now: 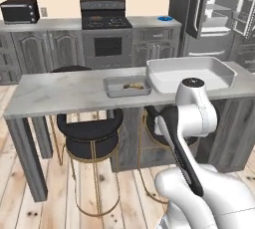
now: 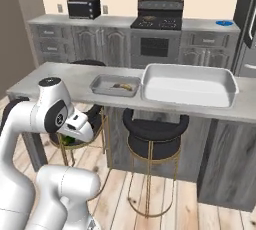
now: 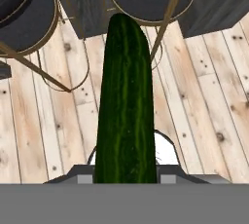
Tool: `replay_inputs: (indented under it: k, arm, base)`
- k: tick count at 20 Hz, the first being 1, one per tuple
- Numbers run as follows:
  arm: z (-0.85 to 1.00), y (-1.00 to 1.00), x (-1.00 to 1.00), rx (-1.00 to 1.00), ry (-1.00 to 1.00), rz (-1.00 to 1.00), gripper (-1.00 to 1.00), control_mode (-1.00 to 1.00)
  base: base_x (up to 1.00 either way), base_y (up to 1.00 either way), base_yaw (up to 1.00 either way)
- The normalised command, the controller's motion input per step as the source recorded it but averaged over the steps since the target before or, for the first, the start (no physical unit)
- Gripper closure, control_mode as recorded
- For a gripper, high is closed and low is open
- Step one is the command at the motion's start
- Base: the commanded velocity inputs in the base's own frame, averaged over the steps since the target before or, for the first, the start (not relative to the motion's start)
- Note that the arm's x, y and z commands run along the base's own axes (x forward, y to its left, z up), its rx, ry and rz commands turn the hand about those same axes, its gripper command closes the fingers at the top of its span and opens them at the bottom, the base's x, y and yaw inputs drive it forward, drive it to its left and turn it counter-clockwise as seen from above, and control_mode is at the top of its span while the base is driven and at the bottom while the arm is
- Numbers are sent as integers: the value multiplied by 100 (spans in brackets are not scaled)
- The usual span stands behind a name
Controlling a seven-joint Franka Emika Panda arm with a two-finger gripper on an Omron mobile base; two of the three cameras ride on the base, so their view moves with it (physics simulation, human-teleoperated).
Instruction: Place the cold items (banana and cucumber) from the fridge in one tupperware on the dining counter. Place the warm items (hot dog and kebab skewer) in the stove area in another tupperware.
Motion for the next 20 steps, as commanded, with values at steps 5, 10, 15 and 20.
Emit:
replay_inputs:
  k: [5,10,15,20]
  arm:
    - [0,0,0,0,0,0,100,100]
    - [0,0,0,0,0,0,100,100]
    - [0,0,0,0,0,0,100,100]
    - [0,0,0,0,0,0,100,100]
  base:
    - [54,54,-17]
    - [50,2,0]
    - [38,-1,0]
    - [60,0,0]
